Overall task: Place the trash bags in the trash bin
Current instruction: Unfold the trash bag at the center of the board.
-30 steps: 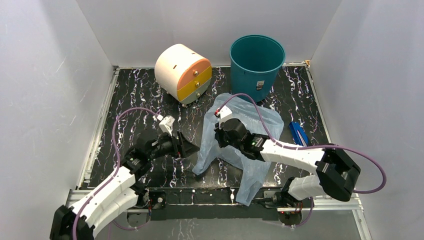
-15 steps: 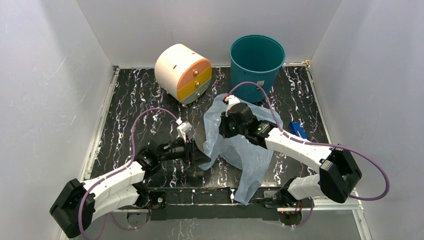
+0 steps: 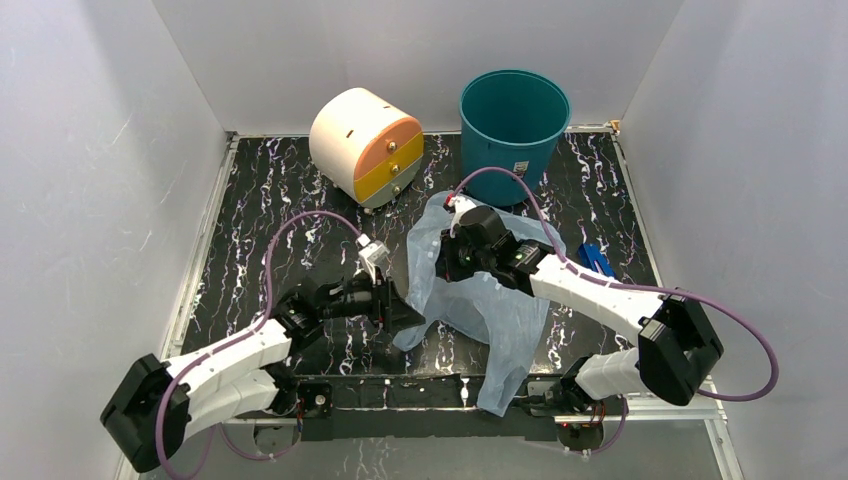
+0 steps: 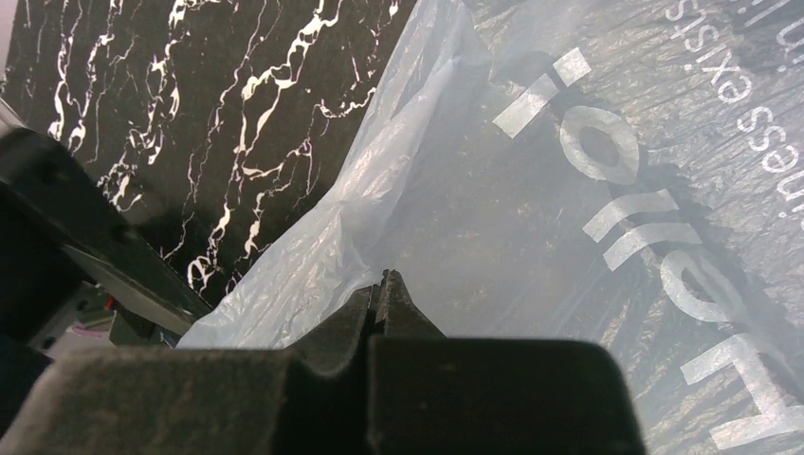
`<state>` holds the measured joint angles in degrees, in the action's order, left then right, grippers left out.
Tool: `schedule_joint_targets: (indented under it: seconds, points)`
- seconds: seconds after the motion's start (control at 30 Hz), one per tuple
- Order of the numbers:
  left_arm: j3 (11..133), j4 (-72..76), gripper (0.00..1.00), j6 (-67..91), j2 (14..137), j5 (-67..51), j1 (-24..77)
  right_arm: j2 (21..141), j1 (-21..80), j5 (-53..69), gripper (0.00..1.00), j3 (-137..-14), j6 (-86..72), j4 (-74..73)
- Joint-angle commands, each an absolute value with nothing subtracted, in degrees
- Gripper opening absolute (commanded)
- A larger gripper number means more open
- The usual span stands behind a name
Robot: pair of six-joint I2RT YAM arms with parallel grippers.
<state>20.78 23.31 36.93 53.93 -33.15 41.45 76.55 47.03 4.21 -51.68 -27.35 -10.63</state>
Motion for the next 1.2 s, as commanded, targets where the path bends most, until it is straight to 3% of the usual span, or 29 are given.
schedule_joint_targets:
  seconds: [0.0, 0.2, 0.3, 0.57, 0.63, 0.8, 0.93, 1.03, 1.17]
  points:
    - [21.9, 25.8, 0.66, 37.2, 57.2, -37.3, 43.0, 77.3, 46.5, 5.9, 0.0, -55.3, -28.6, -9.2]
    - [20.4, 28.4, 0.66, 38.3, 56.6, -36.1, 44.8, 77.6, 45.1, 4.2, 0.0, -55.8, -30.1, -9.9]
    - [19.9, 28.4, 0.6, 38.6, 55.5, -35.4, 45.1, 77.0, 44.1, 5.3, 0.0, -55.4, -30.8, -9.1]
    - [19.3, 29.9, 0.22, 39.3, 56.2, -33.7, 45.7, 76.3, 43.5, 9.3, 0.0, -53.6, -32.2, -7.6]
    - [19.7, 30.1, 0.0, 39.6, 56.3, -33.1, 45.8, 76.3, 43.5, 12.1, 0.1, -53.0, -32.1, -8.2]
    - [18.8, 30.0, 0.0, 39.5, 55.5, -31.2, 45.9, 72.5, 43.6, 10.8, 0.4, -51.0, -35.4, -11.1]
    - [18.6, 30.0, 0.0, 39.7, 55.0, -30.5, 45.8, 65.0, 43.6, 11.0, 0.68, -43.4, -43.8, -4.6]
    - [18.9, 29.2, 0.0, 39.1, 54.5, -30.2, 45.9, 59.9, 43.5, 16.1, 0.78, -33.5, -52.0, 11.8]
    - [19.6, 26.7, 0.0, 38.1, 54.2, -30.8, 45.9, 54.4, 43.5, 17.5, 0.8, -29.1, -57.4, 18.4]
